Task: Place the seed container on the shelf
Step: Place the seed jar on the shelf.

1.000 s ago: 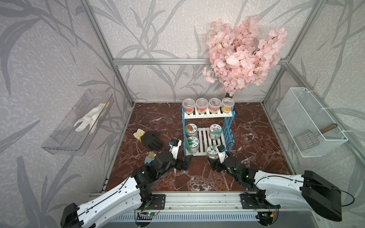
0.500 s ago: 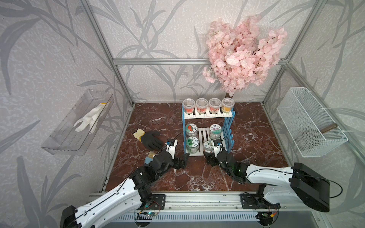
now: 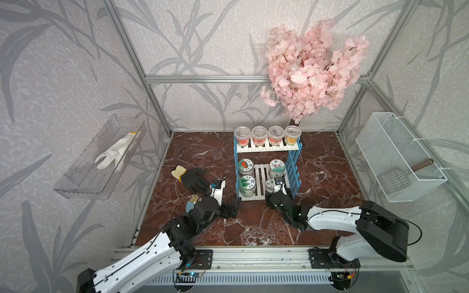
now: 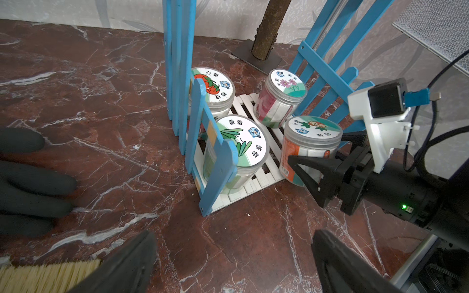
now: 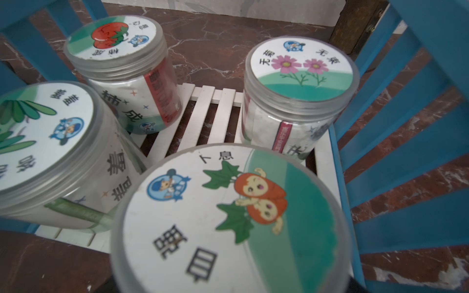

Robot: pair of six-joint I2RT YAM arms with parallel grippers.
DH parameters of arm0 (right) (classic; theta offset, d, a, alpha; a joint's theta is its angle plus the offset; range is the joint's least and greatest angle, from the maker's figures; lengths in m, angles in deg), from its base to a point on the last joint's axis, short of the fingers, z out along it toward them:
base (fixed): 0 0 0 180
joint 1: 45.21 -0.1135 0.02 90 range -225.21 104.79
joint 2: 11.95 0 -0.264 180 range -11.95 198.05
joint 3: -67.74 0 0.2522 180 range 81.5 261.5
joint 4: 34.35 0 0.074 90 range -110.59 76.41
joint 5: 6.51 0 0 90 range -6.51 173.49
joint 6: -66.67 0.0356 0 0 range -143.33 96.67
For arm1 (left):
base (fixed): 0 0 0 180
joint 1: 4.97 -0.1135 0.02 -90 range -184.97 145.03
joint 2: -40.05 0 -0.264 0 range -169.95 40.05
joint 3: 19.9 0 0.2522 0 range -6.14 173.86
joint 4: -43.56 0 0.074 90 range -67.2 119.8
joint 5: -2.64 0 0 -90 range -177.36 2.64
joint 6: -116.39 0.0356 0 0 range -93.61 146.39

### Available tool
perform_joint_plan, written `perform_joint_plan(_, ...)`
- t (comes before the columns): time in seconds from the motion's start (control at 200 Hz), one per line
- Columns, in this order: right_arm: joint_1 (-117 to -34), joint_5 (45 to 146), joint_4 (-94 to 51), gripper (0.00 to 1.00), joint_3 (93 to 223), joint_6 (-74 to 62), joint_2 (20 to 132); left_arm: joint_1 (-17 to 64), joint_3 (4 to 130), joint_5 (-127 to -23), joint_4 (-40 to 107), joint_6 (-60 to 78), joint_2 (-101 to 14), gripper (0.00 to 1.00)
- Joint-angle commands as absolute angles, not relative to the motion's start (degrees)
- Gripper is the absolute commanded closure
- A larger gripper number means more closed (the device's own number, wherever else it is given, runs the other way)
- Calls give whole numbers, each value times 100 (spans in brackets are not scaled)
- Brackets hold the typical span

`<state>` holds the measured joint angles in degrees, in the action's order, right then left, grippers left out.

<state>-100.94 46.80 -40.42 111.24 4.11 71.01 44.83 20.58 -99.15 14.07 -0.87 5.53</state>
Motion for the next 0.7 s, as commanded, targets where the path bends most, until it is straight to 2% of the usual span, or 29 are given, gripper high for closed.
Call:
perform_joint_plan(0.0, -10050, 4282, -4060, 22, 11340, 373, 7193, 4460, 1995, -9962, 1405, -156, 578, 0)
perform_joint_plan(0.385, -9941, 4345, -3766, 21, 11474, 439, 7497, 4459, 1998, -9957, 1515, -164, 509, 0)
perform_joint_plan(0.695, -9920, 4533, -3064, 15, 11649, 586, 7203, 4460, 2006, -9916, 1548, -164, 468, 0)
